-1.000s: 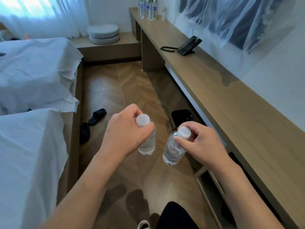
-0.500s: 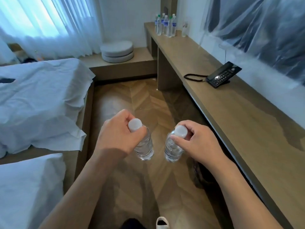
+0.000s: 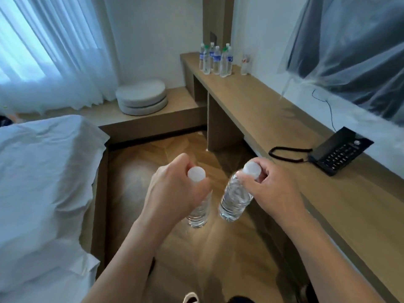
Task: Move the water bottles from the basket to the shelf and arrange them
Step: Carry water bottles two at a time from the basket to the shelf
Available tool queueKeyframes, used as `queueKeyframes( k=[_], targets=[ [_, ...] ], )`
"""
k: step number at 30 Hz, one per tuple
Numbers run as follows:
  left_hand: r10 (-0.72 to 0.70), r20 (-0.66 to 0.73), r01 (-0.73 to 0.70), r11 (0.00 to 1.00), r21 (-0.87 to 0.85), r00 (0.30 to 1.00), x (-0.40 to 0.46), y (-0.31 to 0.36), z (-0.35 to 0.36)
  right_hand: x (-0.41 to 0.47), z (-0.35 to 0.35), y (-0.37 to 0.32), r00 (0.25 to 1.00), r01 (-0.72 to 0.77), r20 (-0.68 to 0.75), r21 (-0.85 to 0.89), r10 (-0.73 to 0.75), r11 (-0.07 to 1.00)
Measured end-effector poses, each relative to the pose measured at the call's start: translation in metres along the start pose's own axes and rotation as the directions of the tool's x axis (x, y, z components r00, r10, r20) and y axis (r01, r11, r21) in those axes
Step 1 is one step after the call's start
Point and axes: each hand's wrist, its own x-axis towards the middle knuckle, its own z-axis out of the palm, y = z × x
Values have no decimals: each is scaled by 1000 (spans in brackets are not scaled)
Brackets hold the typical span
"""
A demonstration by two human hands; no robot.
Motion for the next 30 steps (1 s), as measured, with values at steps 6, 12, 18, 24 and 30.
queueKeyframes(
  k=[6,12,18,24,30],
  targets=[
    [-19,25,21,998,-61,999,153,-35,-4,129,51,-7,995,-56,-82,2,56,998],
    [-29,74,31,999,-19,997,311,-84,21,287,123,12,989,-84,-125,-77,74,994],
    [34,52,-36,998,48,998,470,-93,14,459,160,-6,988,-33,-150,-25,29,999],
    [72,25,-72,997,-12,997,607,-103,29,590,177,1,982,-44,-182,22,47,999],
    [82,177,-72,996,-60,981,749,-140,92,708,210,43,963,-213,-172,-13,208,977]
  ],
)
